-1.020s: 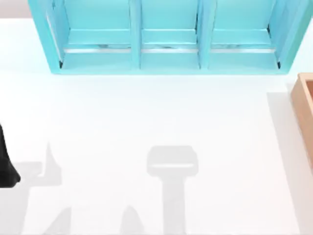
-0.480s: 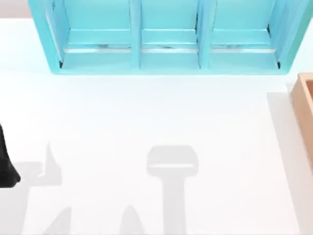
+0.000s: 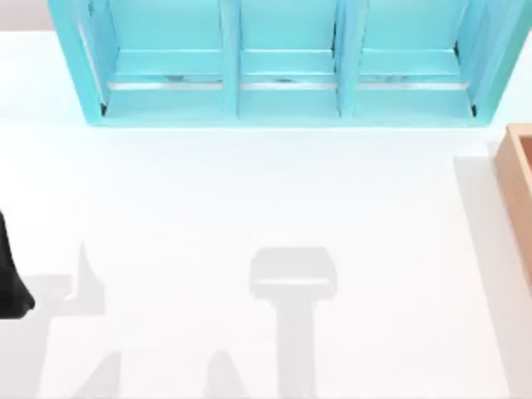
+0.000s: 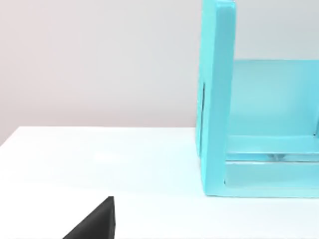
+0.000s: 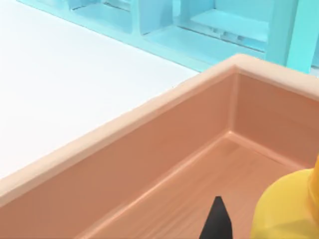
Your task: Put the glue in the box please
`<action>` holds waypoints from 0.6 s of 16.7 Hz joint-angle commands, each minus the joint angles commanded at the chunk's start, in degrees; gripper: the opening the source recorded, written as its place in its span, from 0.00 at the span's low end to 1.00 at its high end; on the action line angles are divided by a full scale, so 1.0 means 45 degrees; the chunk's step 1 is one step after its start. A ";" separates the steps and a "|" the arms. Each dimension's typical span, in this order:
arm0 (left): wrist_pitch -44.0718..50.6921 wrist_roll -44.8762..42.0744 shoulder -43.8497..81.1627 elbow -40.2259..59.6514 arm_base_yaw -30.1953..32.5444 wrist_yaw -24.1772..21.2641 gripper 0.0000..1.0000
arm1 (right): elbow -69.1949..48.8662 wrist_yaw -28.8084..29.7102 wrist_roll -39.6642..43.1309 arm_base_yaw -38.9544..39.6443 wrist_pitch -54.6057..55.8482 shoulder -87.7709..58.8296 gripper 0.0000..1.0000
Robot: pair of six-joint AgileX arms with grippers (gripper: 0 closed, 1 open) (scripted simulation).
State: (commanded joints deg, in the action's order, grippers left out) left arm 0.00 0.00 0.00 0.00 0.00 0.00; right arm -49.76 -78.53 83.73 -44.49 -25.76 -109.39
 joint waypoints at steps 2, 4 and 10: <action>0.0000 0.0000 0.0000 0.0000 0.0000 0.0000 1.00 | 0.0000 0.0000 0.0000 0.0000 0.0000 0.0000 0.08; 0.0000 0.0000 0.0000 0.0000 0.0000 0.0000 1.00 | 0.0000 0.0000 0.0000 0.0000 0.0000 0.0000 0.23; 0.0000 0.0000 0.0000 0.0000 0.0000 0.0000 1.00 | 0.0000 0.0000 0.0000 0.0000 0.0000 0.0000 0.68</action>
State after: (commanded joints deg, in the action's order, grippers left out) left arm 0.00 0.00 0.00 0.00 0.00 0.00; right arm -49.76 -78.53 83.73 -44.49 -25.76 -109.39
